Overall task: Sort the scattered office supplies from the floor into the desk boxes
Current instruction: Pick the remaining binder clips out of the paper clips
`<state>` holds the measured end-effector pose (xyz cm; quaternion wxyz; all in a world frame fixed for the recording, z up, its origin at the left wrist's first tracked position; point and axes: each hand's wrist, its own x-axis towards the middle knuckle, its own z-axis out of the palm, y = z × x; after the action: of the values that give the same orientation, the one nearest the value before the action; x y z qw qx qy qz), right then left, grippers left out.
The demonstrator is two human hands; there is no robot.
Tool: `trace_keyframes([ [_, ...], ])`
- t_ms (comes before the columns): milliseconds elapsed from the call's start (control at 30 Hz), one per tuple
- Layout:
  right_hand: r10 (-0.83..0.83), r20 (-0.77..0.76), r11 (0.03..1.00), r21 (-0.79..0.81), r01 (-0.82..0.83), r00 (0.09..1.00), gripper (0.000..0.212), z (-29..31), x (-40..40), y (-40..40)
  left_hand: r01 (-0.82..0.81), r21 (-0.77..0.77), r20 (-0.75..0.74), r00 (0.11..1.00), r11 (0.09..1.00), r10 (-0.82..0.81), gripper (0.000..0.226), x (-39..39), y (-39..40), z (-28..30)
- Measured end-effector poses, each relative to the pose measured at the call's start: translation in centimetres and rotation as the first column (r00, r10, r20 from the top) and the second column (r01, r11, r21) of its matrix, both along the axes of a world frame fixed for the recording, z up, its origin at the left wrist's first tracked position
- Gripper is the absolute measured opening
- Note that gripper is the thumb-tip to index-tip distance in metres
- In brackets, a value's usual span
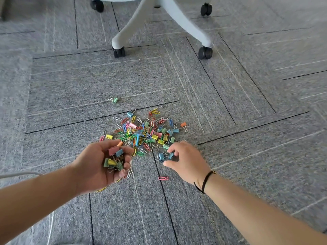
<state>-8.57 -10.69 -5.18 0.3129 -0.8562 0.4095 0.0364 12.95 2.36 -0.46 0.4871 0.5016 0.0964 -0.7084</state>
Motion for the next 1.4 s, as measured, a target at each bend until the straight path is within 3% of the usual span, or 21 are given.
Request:
trace_keyframes([
  [233, 0.12, -0.064, 0.992, -0.033, -0.122, 0.991, 0.015, 0.0, 0.5, -0.6, -0.005, 0.003, 0.002, 1.0, 1.0, 0.005, 0.046, 0.7, 0.7, 0.0],
  [300, 0.076, -0.024, 0.994, 0.075, -0.074, 0.997, 0.01, 0.0, 0.2, -1.2, -0.007, 0.002, 0.01, 1.0, 1.0, 0.007, 0.047, 0.7, 0.8, 0.2],
  [333, -0.027, 0.038, 0.974, 0.226, 0.018, 0.999, 0.009, 0.2, -0.1, -1.5, -0.009, 0.001, 0.018, 1.0, 1.0, 0.009, 0.049, 0.8, 0.8, 0.2],
  [367, -0.205, 0.114, 0.882, 0.452, 0.133, 0.972, 0.009, 0.5, -0.4, -1.9, -0.009, 0.0, 0.027, 1.0, 1.0, 0.009, 0.05, 0.8, 0.8, 0.2],
  [433, -0.598, 0.142, 0.441, 0.88, 0.176, 0.788, 0.007, 1.4, -1.2, -2.3, -0.009, -0.003, 0.035, 0.999, 1.0, 0.009, 0.05, 0.9, 0.8, 0.3],
  [467, -0.719, 0.102, 0.224, 0.97, 0.091, 0.688, 0.012, 2.0, -1.6, -2.3, -0.01, -0.003, 0.034, 0.999, 1.0, 0.01, 0.048, 0.9, 0.8, 0.4],
  [500, -0.775, 0.067, 0.083, 0.997, -0.005, 0.628, 0.018, 2.3, -2.0, -2.3, -0.012, -0.002, 0.033, 0.999, 1.0, 0.012, 0.046, 0.9, 0.8, 0.4],
  [567, -0.797, 0.057, -0.024, 0.992, -0.126, 0.601, 0.023, 2.6, -2.4, -1.9, -0.015, 0.004, 0.036, 0.999, 1.0, 0.015, 0.043, 0.9, 0.6, 0.5],
  [633, -0.798, 0.058, -0.035, 0.989, -0.143, 0.6, 0.018, 2.6, -2.6, -1.8, -0.014, 0.009, 0.043, 0.999, 1.0, 0.014, 0.045, 0.8, 0.6, 0.4],
  [700, -0.801, 0.053, 0.007, 0.997, -0.079, 0.596, 0.019, 2.7, -2.3, -1.9, -0.008, 0.008, 0.047, 0.999, 1.0, 0.007, 0.046, 0.8, 0.5, 0.5],
  [767, -0.748, 0.075, 0.168, 0.983, 0.079, 0.659, 0.029, 2.6, -1.8, -1.9, 0.0, 0.005, 0.043, 0.999, 1.0, 0.0, 0.044, 0.9, 0.6, 0.7],
  [800, -0.678, 0.104, 0.331, 0.927, 0.176, 0.727, 0.035, 2.4, -1.6, -1.9, 0.004, 0.004, 0.039, 0.999, 1.0, -0.004, 0.043, 0.9, 0.7, 0.8],
  [867, -0.438, 0.161, 0.721, 0.651, 0.238, 0.885, 0.042, 1.7, -1.1, -1.5, 0.005, 0.004, 0.036, 0.999, 1.0, -0.005, 0.042, 1.1, 0.9, 0.9],
  [900, -0.292, 0.167, 0.863, 0.471, 0.184, 0.942, 0.038, 1.1, -0.8, -1.3, 0.001, 0.007, 0.037, 0.999, 1.0, -0.002, 0.041, 1.1, 1.0, 1.0],
  [933, -0.163, 0.164, 0.946, 0.304, 0.108, 0.973, 0.03, 0.6, -0.5, -1.0, -0.005, 0.009, 0.037, 0.999, 1.0, 0.004, 0.04, 1.2, 1.1, 1.0],
  [1000, -0.01, 0.135, 0.994, 0.112, -0.005, 0.991, 0.019, 0.1, -0.1, -0.4, -0.014, 0.011, 0.037, 0.999, 1.0, 0.014, 0.038, 1.2, 1.1, 1.1],
  [1167, 0.116, 0.025, 0.99, -0.084, -0.114, 0.993, 0.03, -1.0, 0.5, 0.6, -0.012, 0.006, 0.03, 0.999, 1.0, 0.012, 0.038, 1.2, 1.2, 1.3],
  [1267, 0.079, 0.038, 0.994, -0.079, -0.076, 0.996, 0.024, -1.0, 0.7, 0.4, -0.01, 0.003, 0.032, 0.999, 1.0, 0.01, 0.039, 1.2, 1.2, 1.3],
  [1400, 0.043, 0.073, 0.997, 0.059, -0.047, 0.996, 0.027, -1.0, 0.5, -0.2, -0.015, 0.0, 0.022, 1.0, 1.0, 0.015, 0.039, 1.3, 1.2, 1.3],
])
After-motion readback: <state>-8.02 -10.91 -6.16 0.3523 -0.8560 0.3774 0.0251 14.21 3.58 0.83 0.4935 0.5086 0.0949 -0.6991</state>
